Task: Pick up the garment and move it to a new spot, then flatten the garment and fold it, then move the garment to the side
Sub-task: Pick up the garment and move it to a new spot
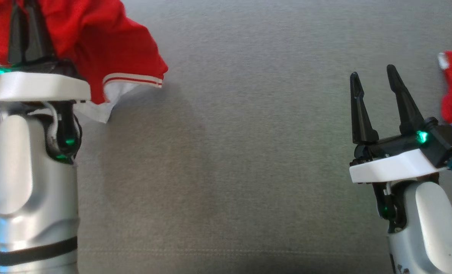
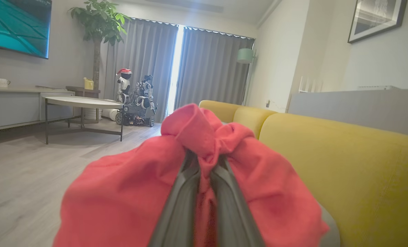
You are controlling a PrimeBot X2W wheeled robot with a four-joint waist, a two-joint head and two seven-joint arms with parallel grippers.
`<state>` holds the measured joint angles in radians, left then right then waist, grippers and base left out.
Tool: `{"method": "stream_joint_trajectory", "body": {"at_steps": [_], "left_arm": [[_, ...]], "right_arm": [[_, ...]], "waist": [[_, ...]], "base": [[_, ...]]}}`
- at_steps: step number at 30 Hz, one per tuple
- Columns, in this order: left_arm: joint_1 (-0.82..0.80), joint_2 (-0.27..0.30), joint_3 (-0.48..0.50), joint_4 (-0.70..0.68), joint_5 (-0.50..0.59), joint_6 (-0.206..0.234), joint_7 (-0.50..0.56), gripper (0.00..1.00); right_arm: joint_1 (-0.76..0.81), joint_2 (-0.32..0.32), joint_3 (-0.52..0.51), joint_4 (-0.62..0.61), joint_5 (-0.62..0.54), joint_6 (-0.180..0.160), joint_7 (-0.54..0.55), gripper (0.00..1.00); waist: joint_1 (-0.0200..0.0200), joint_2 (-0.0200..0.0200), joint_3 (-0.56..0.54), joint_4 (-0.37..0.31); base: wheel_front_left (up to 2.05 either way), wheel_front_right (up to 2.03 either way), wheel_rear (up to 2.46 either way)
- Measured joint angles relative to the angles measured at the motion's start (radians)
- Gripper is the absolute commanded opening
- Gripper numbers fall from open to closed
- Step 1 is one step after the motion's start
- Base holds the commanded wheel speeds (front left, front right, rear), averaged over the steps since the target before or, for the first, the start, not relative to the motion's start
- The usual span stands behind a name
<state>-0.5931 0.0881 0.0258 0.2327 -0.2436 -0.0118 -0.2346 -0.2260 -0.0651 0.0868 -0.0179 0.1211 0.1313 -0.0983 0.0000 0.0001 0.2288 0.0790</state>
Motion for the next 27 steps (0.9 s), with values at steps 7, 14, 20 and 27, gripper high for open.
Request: {"method": "stream_joint_trajectory", "body": {"at_steps": [7, 14, 20, 27], "left_arm": [[0.016, 0.039, -0.092, -0.053, 0.140, 0.035, 0.044, 0.00], [0.015, 0.027, -0.351, -0.020, 0.327, -0.002, 0.085, 0.00], [0.017, -0.032, -0.549, 0.143, 0.401, -0.014, 0.091, 0.00], [0.015, -0.039, -0.722, 0.267, 0.302, 0.024, 0.055, 1.00]], "right_arm": [[-0.001, 0.006, 0.001, 0.009, 0.026, 0.000, -0.022, 1.00], [-0.001, 0.006, 0.019, 0.021, 0.059, 0.000, -0.045, 1.00], [-0.012, 0.009, 0.042, 0.028, 0.092, 0.000, -0.065, 1.00], [-0.016, 0.010, 0.068, 0.051, 0.126, 0.000, -0.083, 1.00]], "waist": [[0.0000, 0.0000, -0.008, -0.074], [0.0000, 0.0000, 0.000, -0.168], [0.0000, 0.0000, 0.016, -0.257], [0.0000, 0.0000, 0.039, -0.355]], "base": [[0.00, 0.00, 0.00], [0.00, 0.00, 0.00], [0.00, 0.00, 0.00], [0.00, 0.00, 0.00]]}}
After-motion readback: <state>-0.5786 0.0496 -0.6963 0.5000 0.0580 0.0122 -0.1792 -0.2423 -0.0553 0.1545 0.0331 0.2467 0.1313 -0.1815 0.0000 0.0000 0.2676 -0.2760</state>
